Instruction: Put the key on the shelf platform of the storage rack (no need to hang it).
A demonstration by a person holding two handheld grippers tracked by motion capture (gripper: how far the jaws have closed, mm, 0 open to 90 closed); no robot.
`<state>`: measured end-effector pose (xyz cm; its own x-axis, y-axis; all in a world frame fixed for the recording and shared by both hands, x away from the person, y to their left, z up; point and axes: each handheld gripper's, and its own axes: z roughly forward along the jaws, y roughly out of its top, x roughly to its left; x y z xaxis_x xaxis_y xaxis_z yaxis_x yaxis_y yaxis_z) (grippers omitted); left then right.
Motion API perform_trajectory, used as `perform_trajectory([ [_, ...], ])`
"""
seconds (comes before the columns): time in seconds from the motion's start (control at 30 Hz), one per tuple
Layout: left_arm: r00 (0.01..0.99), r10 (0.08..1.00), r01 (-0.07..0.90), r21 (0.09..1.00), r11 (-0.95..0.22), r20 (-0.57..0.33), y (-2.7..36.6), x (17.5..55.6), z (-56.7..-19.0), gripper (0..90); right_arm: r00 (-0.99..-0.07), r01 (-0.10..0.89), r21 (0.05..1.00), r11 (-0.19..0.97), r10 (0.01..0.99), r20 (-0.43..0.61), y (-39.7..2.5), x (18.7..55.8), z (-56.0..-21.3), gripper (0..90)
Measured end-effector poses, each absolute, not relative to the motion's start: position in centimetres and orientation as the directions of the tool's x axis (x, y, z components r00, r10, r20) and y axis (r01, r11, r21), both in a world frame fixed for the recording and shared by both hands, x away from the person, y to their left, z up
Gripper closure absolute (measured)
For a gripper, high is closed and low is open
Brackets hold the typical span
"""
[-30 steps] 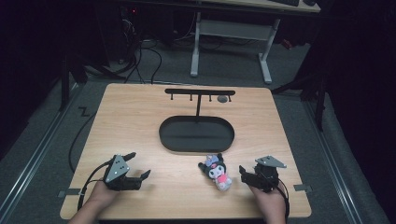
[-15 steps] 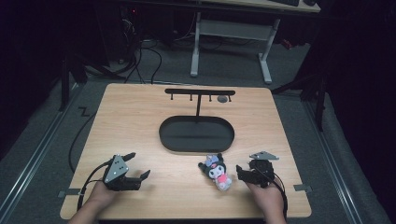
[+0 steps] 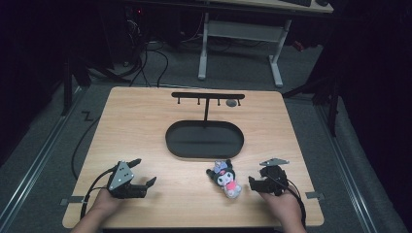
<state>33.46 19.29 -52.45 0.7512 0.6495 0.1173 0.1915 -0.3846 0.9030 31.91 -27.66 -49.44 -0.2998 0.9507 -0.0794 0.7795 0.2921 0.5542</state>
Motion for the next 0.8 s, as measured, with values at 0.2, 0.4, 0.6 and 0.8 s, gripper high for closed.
perform_trajectory([
  [0.2, 0.750, 0.651, 0.193, 0.903, -0.385, 0.117, 19.3, 33.5, -52.5, 15.4, -0.326, 0.793, 0.517, 0.323, 0.941, -0.088, -27.3, 31.9, -49.1, 24.7],
  [0.4, 0.750, 0.651, 0.193, 0.902, -0.385, 0.117, 19.3, 33.5, -52.4, 15.4, -0.343, 0.810, 0.476, 0.343, 0.935, -0.089, -27.1, 32.1, -48.7, 25.4],
  [0.6, 0.750, 0.651, 0.194, 0.902, -0.385, 0.117, 19.3, 33.5, -52.4, 15.4, -0.383, 0.826, 0.407, 0.391, 0.918, -0.104, -26.4, 32.3, -48.4, 25.8],
  [0.8, 0.751, 0.650, 0.193, 0.902, -0.385, 0.116, 19.3, 33.5, -52.4, 15.4, -0.392, 0.843, 0.357, 0.403, 0.914, -0.105, -26.4, 32.6, -48.0, 26.7],
])
